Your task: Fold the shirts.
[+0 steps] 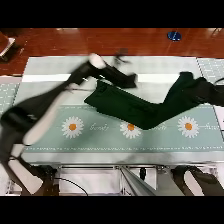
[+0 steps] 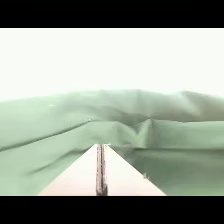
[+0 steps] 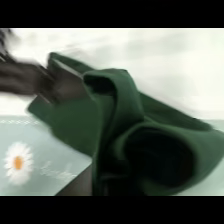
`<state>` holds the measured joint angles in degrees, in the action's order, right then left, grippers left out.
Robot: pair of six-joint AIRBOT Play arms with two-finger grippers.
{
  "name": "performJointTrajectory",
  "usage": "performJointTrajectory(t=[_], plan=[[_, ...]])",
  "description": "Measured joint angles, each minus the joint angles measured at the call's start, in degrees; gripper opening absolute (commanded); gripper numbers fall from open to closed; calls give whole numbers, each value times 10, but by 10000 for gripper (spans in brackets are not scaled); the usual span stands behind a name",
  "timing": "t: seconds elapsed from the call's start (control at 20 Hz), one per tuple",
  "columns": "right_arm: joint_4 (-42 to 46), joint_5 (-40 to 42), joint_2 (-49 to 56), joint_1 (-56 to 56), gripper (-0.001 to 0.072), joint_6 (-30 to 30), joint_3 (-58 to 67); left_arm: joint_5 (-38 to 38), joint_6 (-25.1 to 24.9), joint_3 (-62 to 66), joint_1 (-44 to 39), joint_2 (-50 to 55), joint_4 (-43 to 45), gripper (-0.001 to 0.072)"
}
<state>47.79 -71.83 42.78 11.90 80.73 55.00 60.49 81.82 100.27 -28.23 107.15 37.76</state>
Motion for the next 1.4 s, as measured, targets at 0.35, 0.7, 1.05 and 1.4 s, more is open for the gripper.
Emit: performJointTrajectory(t=[0.35,0.7,1.05,1.4], plan=[[-38,107,221,-213,21,-5,112,0,-87,-325,265,-334,2,22],[-55,165,502,-339,95,2,312,-43,-111,-656,388,-651,-1,23],[-122,85,627,-364,339,7,399,-74,-111,-760,405,-724,-1,23],[46,-80,484,-272,416,20,407,-96,-111,-772,406,-725,-3,23]])
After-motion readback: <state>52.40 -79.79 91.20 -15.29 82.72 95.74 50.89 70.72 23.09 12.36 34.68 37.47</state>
